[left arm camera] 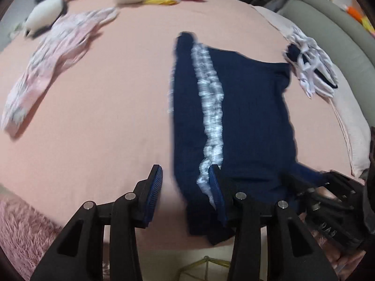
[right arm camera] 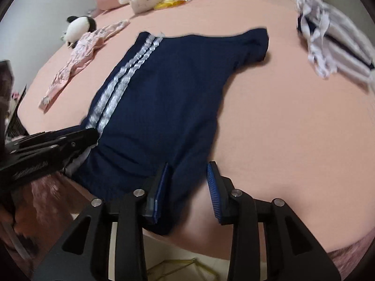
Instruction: Fold clothes
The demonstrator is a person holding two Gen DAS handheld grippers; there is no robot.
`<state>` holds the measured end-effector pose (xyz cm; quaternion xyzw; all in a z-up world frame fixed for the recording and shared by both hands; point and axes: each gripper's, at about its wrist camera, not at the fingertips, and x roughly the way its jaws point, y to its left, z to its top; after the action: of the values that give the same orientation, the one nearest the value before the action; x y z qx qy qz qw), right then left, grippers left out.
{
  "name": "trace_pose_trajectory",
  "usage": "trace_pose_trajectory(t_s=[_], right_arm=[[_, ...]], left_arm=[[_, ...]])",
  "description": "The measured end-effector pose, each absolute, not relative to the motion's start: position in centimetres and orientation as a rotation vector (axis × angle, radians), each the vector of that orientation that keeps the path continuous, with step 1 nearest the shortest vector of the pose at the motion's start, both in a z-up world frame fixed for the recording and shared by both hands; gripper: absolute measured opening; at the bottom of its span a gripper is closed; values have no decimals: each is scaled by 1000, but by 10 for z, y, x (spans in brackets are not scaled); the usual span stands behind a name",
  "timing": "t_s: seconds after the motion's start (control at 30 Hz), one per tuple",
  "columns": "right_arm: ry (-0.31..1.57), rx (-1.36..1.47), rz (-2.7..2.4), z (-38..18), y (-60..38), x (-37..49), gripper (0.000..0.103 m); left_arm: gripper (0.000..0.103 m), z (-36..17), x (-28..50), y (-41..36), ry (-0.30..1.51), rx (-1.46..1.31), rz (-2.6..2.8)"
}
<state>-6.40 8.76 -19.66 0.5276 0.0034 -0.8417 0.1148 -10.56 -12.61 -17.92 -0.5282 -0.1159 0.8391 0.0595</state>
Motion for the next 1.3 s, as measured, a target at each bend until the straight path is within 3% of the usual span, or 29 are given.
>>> trace_pose_trajectory(t_s=[0.2, 0.33, 0.47, 0.63, 0.67, 0.77, 0.87, 0.97, 1.1, 1.2, 1.3], right_arm=[[-78, 1491, -2514, -180, 100, -59, 40], [-113, 1528, -2433, -194, 94, -59, 40], [-96, 1497, -2459, -195, 98, -48, 40], [-205, 1479, -2494, -193, 110, -49, 44], [-200, 1504, -2486, -197, 108, -51, 49], [-46, 1557, -2501, -207, 94, -51, 49], [-75, 1538, -2515, -196, 97, -48, 49], [-169, 1493, -2520, -191, 108, -48, 50], [-157, 1572, -2471, -202, 105, -55, 49], [-67, 1579, -2517, -190, 103, -51, 51], [-111, 1540, -2542, -184, 109, -48, 51]], left_arm=[[43, -164, -106, -140, -538, -1432, 2521], [43, -179, -114, -111, -262, -1547, 2594], [45, -172, -115, -127, -305, -1503, 2707], [44, -166, -110, -127, -446, -1415, 2575], [44, -168, -110, -121, -397, -1432, 2564], [46, -179, -113, -121, -225, -1547, 2663], [46, -174, -113, -151, -441, -1505, 2680], [46, -176, -115, -157, -510, -1483, 2626], [48, -189, -124, -132, -339, -1562, 2667], [48, -189, -123, -147, -460, -1549, 2680], [48, -184, -121, -145, -465, -1488, 2669]])
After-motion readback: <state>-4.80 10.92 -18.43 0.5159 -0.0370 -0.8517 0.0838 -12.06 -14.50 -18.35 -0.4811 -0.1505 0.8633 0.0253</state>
